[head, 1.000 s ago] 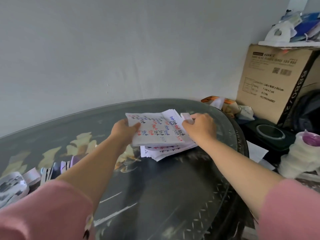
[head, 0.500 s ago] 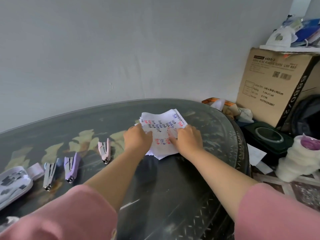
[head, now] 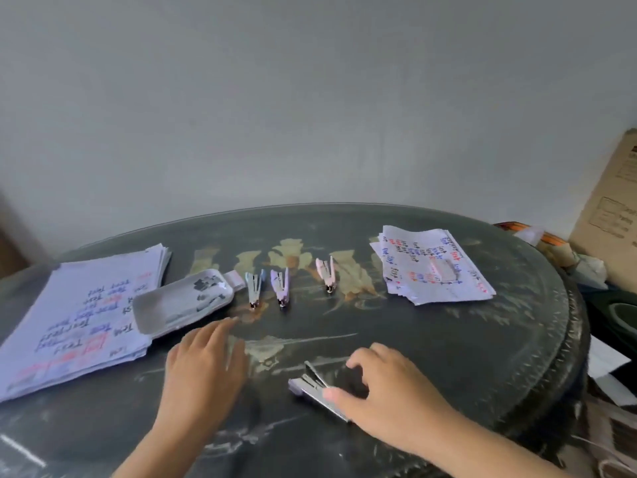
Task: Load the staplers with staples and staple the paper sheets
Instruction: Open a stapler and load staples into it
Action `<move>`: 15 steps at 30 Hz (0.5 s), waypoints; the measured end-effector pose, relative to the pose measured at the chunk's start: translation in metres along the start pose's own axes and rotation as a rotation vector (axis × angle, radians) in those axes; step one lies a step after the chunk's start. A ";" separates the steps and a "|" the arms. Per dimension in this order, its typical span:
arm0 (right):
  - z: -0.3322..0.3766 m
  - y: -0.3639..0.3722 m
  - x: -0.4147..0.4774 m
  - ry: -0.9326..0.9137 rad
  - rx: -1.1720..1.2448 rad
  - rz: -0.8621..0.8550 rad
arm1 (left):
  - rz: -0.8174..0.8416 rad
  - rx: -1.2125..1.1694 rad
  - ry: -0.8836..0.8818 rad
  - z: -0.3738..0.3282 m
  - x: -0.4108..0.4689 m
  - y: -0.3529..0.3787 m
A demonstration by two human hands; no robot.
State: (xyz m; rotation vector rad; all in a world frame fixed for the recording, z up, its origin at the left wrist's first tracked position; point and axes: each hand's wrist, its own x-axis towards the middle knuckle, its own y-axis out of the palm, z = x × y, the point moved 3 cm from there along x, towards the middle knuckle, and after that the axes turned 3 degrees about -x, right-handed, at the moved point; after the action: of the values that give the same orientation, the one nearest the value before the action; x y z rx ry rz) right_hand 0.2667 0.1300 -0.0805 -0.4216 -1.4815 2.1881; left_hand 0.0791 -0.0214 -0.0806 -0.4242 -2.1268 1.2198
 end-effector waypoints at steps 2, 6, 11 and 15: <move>0.018 0.017 -0.008 -0.005 -0.066 0.008 | -0.004 0.092 -0.030 0.037 -0.014 -0.008; 0.025 0.049 -0.009 0.035 -0.100 -0.177 | 0.109 0.124 -0.113 0.079 -0.018 -0.002; 0.029 0.053 0.017 0.182 0.037 -0.268 | 0.077 0.032 -0.123 0.088 -0.017 0.004; 0.037 0.037 0.076 0.247 -0.078 -0.336 | 0.023 0.010 -0.127 0.095 -0.008 0.004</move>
State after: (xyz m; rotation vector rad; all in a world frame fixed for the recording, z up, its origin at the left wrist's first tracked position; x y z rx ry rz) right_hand 0.1768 0.1300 -0.1007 -0.4174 -1.3920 1.7551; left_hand 0.0214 -0.0855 -0.1212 -0.3766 -2.2271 1.3015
